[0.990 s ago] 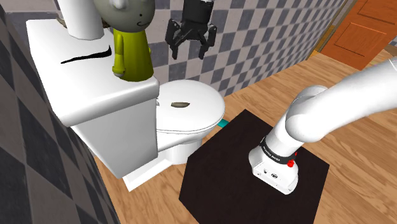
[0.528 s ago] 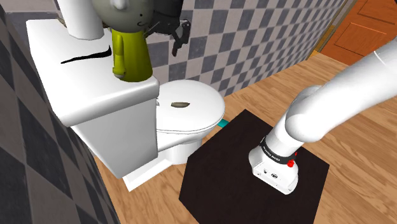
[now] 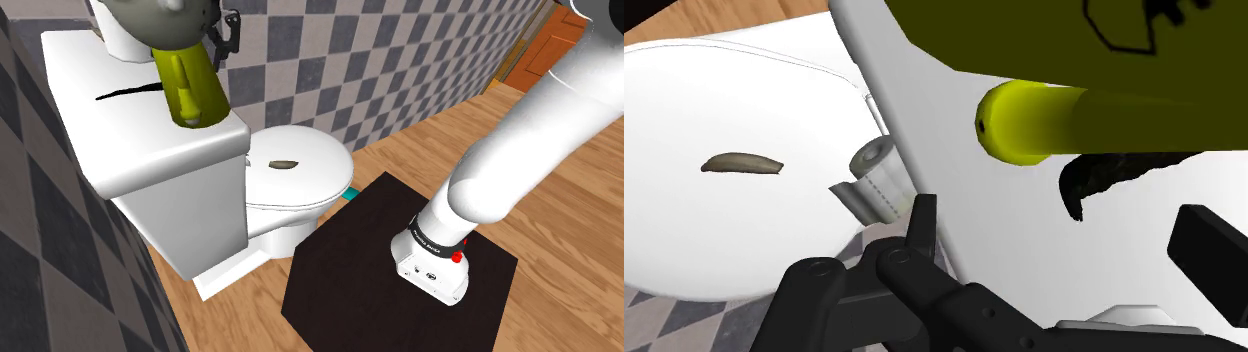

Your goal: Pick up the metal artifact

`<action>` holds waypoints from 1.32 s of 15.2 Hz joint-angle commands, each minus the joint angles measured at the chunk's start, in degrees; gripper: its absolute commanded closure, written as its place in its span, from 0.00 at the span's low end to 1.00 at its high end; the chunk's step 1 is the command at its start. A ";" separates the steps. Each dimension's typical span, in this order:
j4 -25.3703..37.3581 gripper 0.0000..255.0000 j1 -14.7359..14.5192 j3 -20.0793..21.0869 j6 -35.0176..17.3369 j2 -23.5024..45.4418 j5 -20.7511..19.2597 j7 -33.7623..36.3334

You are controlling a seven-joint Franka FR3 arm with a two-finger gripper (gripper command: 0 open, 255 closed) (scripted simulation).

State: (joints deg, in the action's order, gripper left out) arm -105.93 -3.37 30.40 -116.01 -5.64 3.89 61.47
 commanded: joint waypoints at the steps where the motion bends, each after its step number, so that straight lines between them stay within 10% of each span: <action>1: 4.00 0.00 -0.38 1.43 -0.98 3.86 -3.03 4.02; 11: -1.16 0.00 -0.62 1.49 -6.82 4.47 -3.51 4.54; 12: -1.02 1.00 -0.64 1.51 -6.74 4.54 -3.56 4.59; 20: -0.93 1.00 -0.59 1.46 -6.73 4.62 -3.59 4.51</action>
State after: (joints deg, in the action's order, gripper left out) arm -106.79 -3.92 31.81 -122.83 -1.11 0.29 65.97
